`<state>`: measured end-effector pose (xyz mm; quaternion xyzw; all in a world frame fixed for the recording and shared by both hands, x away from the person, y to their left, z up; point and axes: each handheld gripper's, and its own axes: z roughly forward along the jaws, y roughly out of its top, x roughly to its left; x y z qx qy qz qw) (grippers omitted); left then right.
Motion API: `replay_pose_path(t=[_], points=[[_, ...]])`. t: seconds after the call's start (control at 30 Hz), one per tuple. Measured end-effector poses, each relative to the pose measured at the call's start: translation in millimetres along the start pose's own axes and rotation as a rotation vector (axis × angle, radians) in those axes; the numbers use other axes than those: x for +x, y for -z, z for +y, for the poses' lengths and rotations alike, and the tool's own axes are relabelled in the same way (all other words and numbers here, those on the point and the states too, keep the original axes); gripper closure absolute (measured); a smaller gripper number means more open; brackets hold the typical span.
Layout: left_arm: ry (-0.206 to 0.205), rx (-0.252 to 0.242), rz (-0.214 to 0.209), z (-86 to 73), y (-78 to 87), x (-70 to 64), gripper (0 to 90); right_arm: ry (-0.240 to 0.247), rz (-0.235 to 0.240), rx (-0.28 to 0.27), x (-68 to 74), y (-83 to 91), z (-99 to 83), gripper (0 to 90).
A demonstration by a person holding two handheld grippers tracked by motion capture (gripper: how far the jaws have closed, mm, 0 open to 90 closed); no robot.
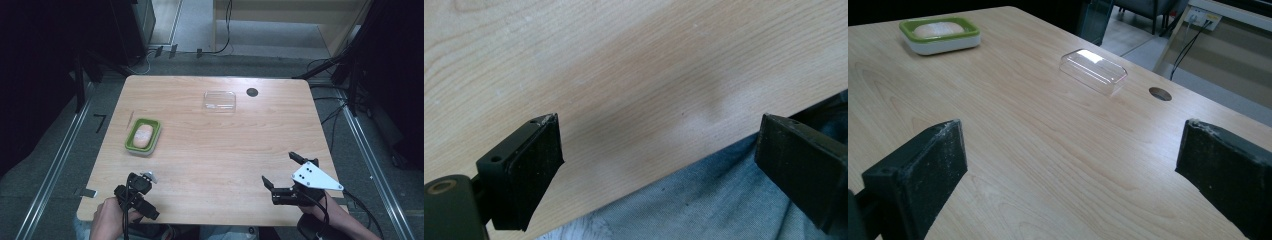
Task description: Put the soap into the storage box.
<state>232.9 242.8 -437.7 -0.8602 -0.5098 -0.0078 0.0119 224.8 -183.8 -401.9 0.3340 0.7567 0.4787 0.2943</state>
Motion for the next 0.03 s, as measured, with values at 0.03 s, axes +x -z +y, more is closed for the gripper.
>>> replay_pose_path(t=[0.03], points=[[-0.002,0.002,0.000,0.2,-0.3,0.2,5.6,0.002,0.001,0.001,-0.1,-0.1,0.0,0.0]])
